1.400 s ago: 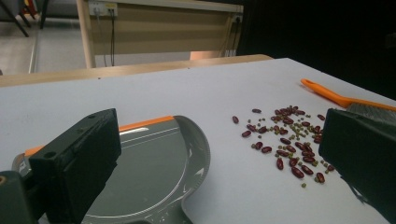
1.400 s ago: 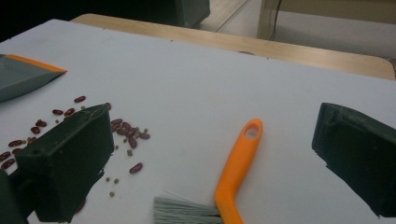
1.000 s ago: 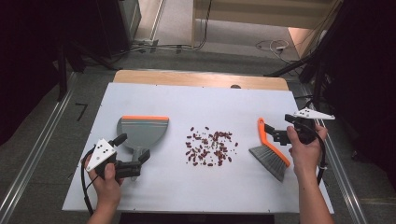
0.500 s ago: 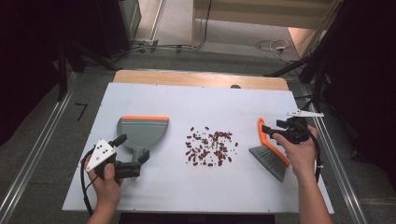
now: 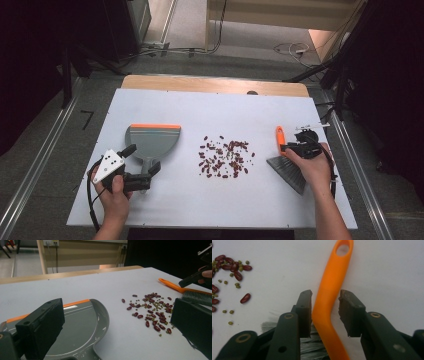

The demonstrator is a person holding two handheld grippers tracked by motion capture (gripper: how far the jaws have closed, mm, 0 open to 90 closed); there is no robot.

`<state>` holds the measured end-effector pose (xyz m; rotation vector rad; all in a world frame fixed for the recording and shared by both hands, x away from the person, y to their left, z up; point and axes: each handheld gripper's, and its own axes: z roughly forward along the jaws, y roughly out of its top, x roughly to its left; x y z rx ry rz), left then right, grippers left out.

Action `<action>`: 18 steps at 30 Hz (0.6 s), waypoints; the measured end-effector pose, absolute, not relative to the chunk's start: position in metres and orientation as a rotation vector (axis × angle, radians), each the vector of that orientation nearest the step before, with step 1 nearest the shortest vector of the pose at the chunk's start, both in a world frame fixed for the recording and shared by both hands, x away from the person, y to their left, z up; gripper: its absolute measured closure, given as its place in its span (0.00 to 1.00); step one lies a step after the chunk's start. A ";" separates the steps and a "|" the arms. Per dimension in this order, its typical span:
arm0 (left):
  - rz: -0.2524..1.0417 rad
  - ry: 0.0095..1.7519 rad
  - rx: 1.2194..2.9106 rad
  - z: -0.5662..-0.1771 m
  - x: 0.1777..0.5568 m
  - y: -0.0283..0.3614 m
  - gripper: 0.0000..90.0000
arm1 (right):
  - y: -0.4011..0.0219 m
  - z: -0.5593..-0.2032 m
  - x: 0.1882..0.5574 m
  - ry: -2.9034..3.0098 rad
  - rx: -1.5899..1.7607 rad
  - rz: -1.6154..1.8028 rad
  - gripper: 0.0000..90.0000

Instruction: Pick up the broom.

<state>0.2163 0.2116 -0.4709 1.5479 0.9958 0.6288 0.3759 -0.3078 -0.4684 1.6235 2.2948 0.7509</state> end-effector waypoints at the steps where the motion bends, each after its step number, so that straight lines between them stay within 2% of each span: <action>1: 0.629 0.997 1.549 -0.471 0.216 0.212 0.00 | -0.308 -0.470 0.376 2.306 1.626 0.750 0.72; 18: 0.628 0.991 1.558 -0.470 0.214 0.205 0.00 | -0.292 -0.479 0.376 2.321 1.607 0.568 0.74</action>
